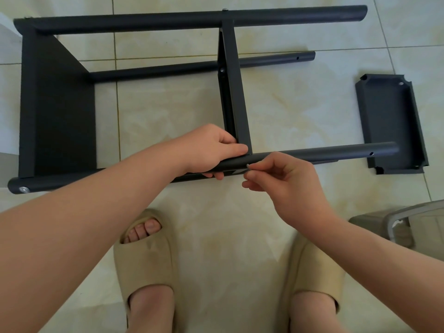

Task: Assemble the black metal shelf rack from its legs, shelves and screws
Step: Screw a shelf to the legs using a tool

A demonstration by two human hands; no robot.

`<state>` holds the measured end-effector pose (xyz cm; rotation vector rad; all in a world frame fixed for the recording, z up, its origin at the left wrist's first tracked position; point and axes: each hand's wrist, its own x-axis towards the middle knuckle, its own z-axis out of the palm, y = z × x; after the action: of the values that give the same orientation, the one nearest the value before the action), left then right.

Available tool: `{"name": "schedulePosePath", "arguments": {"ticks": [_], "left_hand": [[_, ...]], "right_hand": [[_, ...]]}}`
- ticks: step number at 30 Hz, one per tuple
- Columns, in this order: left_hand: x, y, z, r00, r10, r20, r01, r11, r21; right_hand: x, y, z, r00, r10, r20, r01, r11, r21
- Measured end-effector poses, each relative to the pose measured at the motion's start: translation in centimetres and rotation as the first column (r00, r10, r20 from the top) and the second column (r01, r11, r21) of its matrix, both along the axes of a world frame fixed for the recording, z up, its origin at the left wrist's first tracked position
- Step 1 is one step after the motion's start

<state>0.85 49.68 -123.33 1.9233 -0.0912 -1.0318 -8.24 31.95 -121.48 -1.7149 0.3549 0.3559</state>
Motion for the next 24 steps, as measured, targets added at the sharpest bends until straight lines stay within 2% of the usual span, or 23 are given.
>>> {"name": "schedulePosePath", "arguments": {"ticks": [5,9,11,13,15,17,19,24], "left_hand": [[-0.1,0.0,0.0,1.0,0.002,0.009,-0.002,1.0,0.015],[0.0,0.0,-0.1,1.0,0.007,0.003,-0.007,1.0,0.009],[0.0,0.0,-0.1,1.0,0.011,0.003,-0.011,1.0,0.004],[0.0,0.0,-0.1,1.0,0.017,0.001,-0.017,1.0,-0.003],[0.0,0.0,-0.2,1.0,0.022,-0.002,-0.022,1.0,-0.007],[0.0,0.0,-0.2,1.0,0.024,0.002,-0.024,1.0,-0.008],[0.0,-0.1,-0.2,1.0,0.028,0.006,-0.028,1.0,-0.013],[0.0,0.0,-0.3,1.0,0.026,-0.005,-0.026,0.999,-0.022]], "right_hand": [[0.4,0.3,0.0,0.999,-0.023,-0.029,0.024,1.0,0.012],[0.6,0.3,0.0,0.999,0.011,-0.042,-0.014,0.998,-0.057],[0.8,0.2,0.2,0.998,0.053,-0.04,-0.058,0.987,-0.148],[1.2,0.0,0.5,0.992,0.128,-0.019,-0.128,0.942,-0.31],[1.7,-0.1,0.9,0.977,0.212,-0.009,-0.19,0.855,-0.483],[2.2,-0.1,1.5,0.96,0.279,-0.011,-0.232,0.773,-0.59],[2.6,0.0,2.0,0.937,0.35,-0.02,-0.281,0.716,-0.639],[2.9,-0.3,2.5,0.906,0.423,-0.019,-0.344,0.709,-0.615]]}}
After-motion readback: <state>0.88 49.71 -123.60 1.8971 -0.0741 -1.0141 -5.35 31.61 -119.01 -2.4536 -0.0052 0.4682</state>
